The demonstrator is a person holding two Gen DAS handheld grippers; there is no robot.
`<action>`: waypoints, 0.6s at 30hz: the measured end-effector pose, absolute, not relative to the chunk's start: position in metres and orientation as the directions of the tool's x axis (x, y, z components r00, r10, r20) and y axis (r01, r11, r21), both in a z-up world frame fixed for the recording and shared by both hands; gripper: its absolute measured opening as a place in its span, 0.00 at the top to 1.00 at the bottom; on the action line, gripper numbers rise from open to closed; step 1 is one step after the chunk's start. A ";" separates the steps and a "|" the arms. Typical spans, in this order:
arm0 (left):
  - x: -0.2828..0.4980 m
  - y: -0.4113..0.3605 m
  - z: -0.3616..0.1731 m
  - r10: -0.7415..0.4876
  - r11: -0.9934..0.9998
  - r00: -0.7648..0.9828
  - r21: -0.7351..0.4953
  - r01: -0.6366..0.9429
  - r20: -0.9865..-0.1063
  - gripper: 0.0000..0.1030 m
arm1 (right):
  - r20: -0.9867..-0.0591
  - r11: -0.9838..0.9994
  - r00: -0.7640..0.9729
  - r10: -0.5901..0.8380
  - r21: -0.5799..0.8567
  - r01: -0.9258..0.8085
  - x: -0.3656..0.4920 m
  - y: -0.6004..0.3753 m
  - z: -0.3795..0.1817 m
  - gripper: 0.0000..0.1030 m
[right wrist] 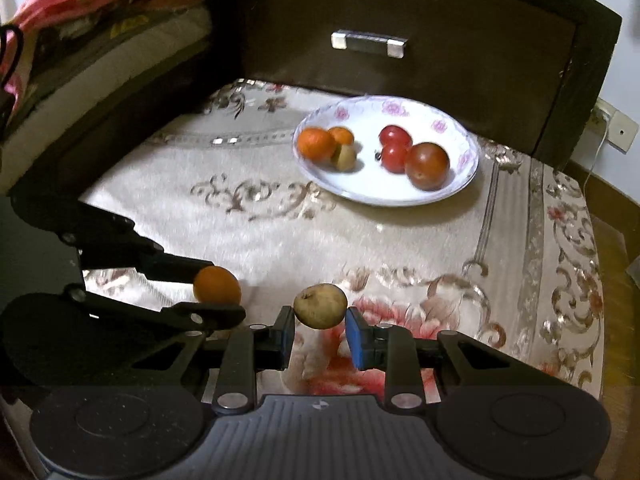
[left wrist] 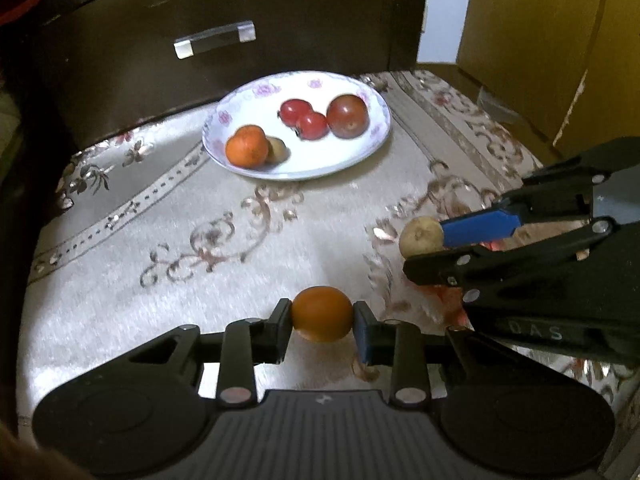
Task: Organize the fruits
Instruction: 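Carry the brown fruit and tangerine toward the white plate with both tools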
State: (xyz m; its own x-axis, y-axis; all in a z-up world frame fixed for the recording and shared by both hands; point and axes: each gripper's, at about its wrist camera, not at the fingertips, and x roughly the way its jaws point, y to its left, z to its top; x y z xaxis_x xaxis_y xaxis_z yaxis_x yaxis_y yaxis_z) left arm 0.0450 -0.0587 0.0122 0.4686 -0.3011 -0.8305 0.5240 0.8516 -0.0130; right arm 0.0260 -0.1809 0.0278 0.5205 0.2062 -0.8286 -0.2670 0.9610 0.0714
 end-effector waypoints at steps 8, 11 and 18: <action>0.065 -0.060 0.019 -0.307 0.861 0.490 -0.020 0.508 -0.816 0.63 | -0.814 0.968 0.542 0.208 0.092 -0.233 0.044 -0.187 0.033 0.76; 0.074 -0.062 0.020 -0.305 0.862 0.499 -0.013 0.506 -0.811 0.63 | -0.810 0.970 0.550 0.204 0.091 -0.225 0.051 -0.189 0.035 0.76; 0.103 -0.074 0.026 -0.300 0.869 0.539 0.008 0.495 -0.787 0.63 | -0.798 0.977 0.574 0.181 0.079 -0.199 0.075 -0.197 0.038 0.75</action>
